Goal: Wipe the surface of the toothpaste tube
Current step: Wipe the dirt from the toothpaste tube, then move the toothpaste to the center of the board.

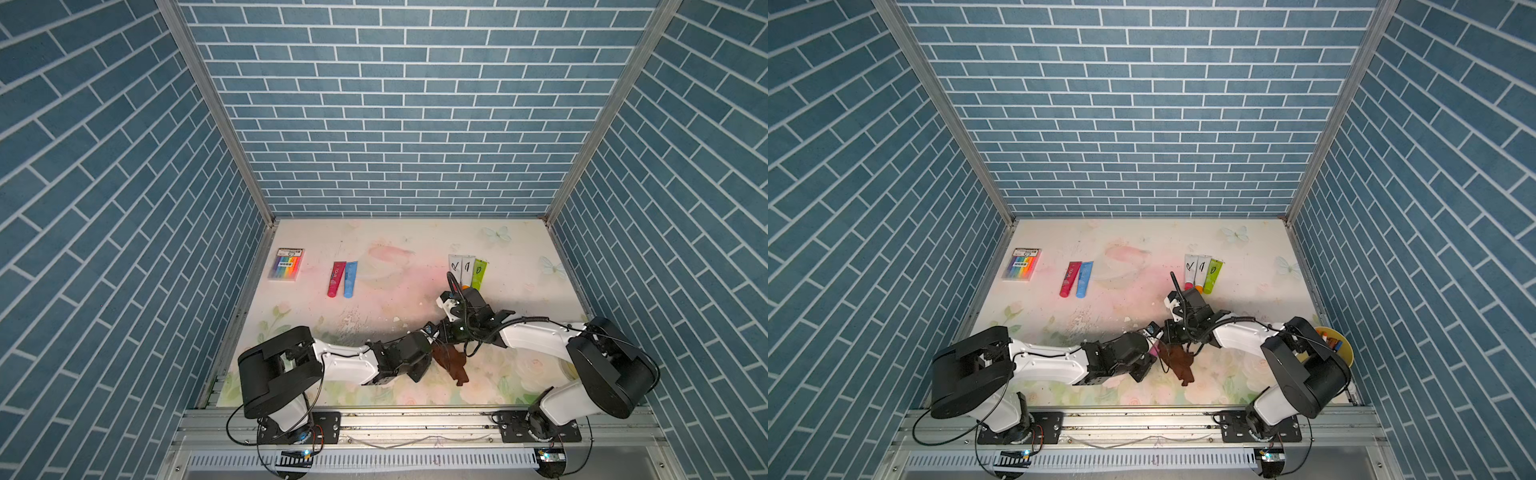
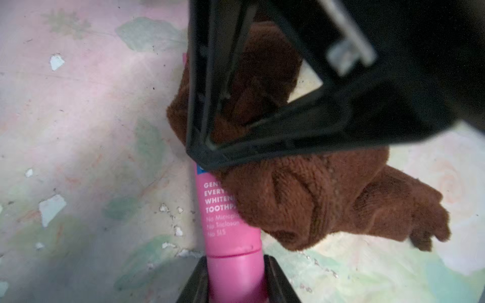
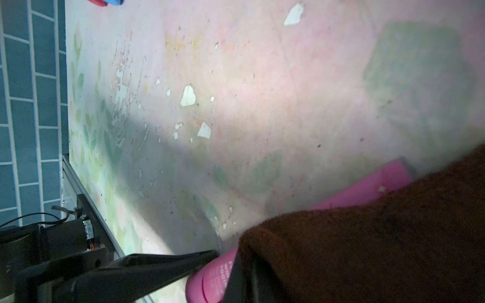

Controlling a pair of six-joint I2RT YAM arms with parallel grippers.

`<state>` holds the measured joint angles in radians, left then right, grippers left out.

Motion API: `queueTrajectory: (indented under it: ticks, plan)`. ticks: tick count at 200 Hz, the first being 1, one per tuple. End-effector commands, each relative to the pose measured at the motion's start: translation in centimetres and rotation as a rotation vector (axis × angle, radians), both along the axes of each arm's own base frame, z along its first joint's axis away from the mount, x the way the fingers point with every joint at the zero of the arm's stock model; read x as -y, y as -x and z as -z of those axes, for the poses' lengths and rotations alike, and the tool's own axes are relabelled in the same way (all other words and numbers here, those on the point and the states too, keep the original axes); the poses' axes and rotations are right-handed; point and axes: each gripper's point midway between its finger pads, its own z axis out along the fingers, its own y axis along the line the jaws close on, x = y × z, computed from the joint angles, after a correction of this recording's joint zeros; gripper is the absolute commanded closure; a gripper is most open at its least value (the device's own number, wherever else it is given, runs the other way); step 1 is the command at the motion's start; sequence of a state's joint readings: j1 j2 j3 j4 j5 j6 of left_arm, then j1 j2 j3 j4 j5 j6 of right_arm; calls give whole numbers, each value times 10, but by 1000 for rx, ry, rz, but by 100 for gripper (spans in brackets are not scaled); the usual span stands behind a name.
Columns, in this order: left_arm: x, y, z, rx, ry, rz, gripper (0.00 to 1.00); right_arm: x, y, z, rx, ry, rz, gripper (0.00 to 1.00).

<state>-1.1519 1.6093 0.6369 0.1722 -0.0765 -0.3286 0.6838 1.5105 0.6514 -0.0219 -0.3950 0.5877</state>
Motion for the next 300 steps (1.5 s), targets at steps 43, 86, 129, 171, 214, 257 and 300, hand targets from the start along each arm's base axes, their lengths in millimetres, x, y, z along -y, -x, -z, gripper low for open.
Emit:
queueTrajectory:
  ticks: [43,86,129,171,214,257,300]
  plan:
    - [-24,8,16,-41,-78,-40,100,108,-21,18,91,435,270,100]
    - [-44,-11,9,-20,-83,-163,100,85,5,-20,84,270,137,100]
    - [-81,-60,-6,-2,-77,-397,100,81,36,-18,96,259,3,100]
    - [-123,-115,-26,-16,-8,-574,100,79,47,-25,195,193,-3,100]
    - [-148,-159,-25,-17,-86,-669,100,84,47,-37,263,152,25,100]
    - [-171,-189,-21,-33,-112,-736,100,82,47,-35,254,160,19,100]
    - [-186,-205,-10,-50,-182,-766,100,83,47,-35,259,163,22,100]
